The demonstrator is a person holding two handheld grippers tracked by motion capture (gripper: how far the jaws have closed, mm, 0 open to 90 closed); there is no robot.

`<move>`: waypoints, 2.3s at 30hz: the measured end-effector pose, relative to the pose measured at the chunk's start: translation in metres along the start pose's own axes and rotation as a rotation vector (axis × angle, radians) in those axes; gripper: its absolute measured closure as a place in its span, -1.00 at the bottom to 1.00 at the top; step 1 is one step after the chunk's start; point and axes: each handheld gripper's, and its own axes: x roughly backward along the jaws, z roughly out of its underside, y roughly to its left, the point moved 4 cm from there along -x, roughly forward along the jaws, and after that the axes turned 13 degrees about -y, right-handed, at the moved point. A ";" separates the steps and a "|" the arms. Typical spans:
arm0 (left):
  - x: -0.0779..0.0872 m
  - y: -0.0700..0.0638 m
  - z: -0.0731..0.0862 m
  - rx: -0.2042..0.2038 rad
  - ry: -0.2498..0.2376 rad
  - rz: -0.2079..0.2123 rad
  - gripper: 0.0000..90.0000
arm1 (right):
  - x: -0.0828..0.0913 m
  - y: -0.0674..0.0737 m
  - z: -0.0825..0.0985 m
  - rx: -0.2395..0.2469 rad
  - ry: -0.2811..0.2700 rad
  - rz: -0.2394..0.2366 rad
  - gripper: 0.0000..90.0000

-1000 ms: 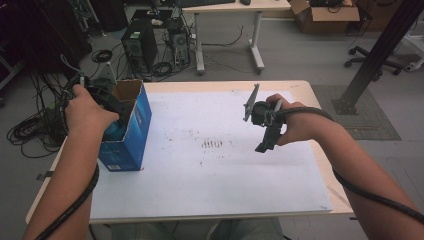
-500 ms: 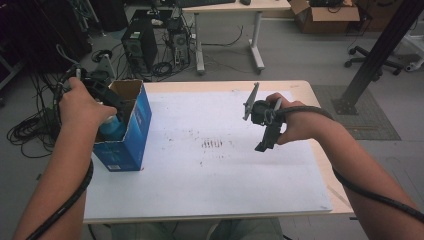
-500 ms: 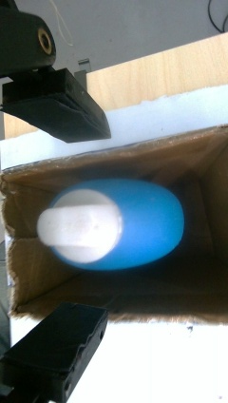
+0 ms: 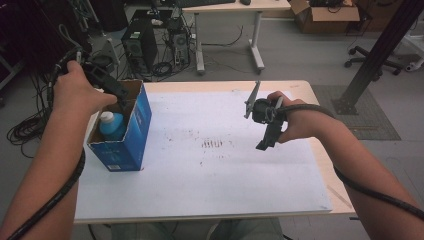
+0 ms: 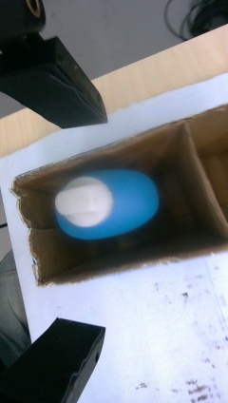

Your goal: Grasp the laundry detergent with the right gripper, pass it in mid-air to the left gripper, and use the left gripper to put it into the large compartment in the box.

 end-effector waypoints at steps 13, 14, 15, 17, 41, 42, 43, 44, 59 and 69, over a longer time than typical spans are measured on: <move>0.021 -0.029 -0.027 -0.312 -0.016 0.121 -1.00 | 0.007 -0.006 0.004 -0.016 0.005 0.013 -0.91; 0.021 -0.031 -0.028 -0.321 -0.017 0.133 -1.00 | 0.009 -0.007 0.004 -0.023 0.005 0.016 -0.92; 0.021 -0.032 -0.029 -0.338 -0.019 0.137 -1.00 | 0.011 -0.008 0.004 -0.021 0.005 0.017 -0.92; 0.022 -0.037 -0.031 -0.382 -0.028 0.178 -1.00 | 0.014 -0.008 0.005 -0.029 0.008 0.023 -0.93; 0.013 -0.115 -0.022 -0.856 -0.013 0.455 -1.00 | 0.021 -0.013 -0.007 -0.010 0.074 0.035 -0.96; 0.013 -0.117 -0.022 -0.866 -0.008 0.454 -1.00 | 0.021 -0.013 -0.008 -0.009 0.079 0.036 -0.96; 0.012 -0.119 -0.022 -0.873 -0.007 0.451 -1.00 | 0.021 -0.014 -0.008 -0.007 0.084 0.038 -0.97; 0.011 -0.121 -0.022 -0.887 -0.005 0.453 -1.00 | 0.022 -0.014 -0.008 -0.010 0.085 0.038 -0.97; -0.008 -0.139 -0.015 -1.010 0.050 0.468 -1.00 | 0.027 -0.014 -0.015 0.006 0.117 0.040 -0.99; -0.019 -0.145 -0.012 -1.035 0.046 0.486 -1.00 | 0.027 -0.016 -0.014 0.013 0.142 0.037 -0.99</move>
